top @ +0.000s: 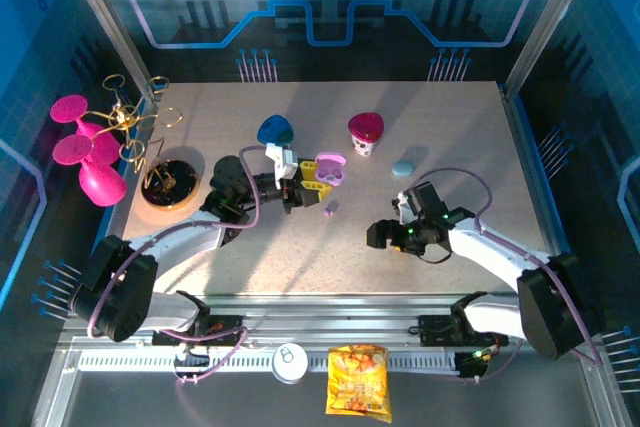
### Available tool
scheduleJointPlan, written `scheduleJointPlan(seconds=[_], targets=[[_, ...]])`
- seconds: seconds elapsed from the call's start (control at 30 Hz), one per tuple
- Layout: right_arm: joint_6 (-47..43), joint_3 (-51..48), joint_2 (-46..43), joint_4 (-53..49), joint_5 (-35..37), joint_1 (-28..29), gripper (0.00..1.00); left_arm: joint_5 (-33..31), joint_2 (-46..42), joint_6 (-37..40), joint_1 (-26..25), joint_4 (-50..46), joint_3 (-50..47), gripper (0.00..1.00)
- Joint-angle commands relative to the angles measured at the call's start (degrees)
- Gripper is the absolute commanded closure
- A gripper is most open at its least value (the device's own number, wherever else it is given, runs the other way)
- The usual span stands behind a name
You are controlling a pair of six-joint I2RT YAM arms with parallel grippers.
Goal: Insert wireless bluetooth earbuds into charging case
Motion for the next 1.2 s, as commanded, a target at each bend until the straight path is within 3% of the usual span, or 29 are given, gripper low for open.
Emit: scheduleJointPlan(seconds=[0.0,0.23,0.6,1.17], targets=[[-1.98,1.66,-1.62,-2.99,2.34,-2.58,0.15,0.13,-0.05,1.41,0.12,0.35,0.57,0.72],[-2.89,1.93,2.80,2.86,-0.65,-7.64,0.16,0.27,-0.54,2.04,0.13,-0.80,0.78,0.72],[-2.92,1.37,8.16,7.71,-3.80,-7.60,0.16,-0.24,-1.71,3.54,0.14,-3.67,0.83,0.72],[0.39,-1.86,4.86,8.14,-3.09,-4.99,0.17,0.13,-0.83,2.95,0.12,-3.04,1.27,0.72]])
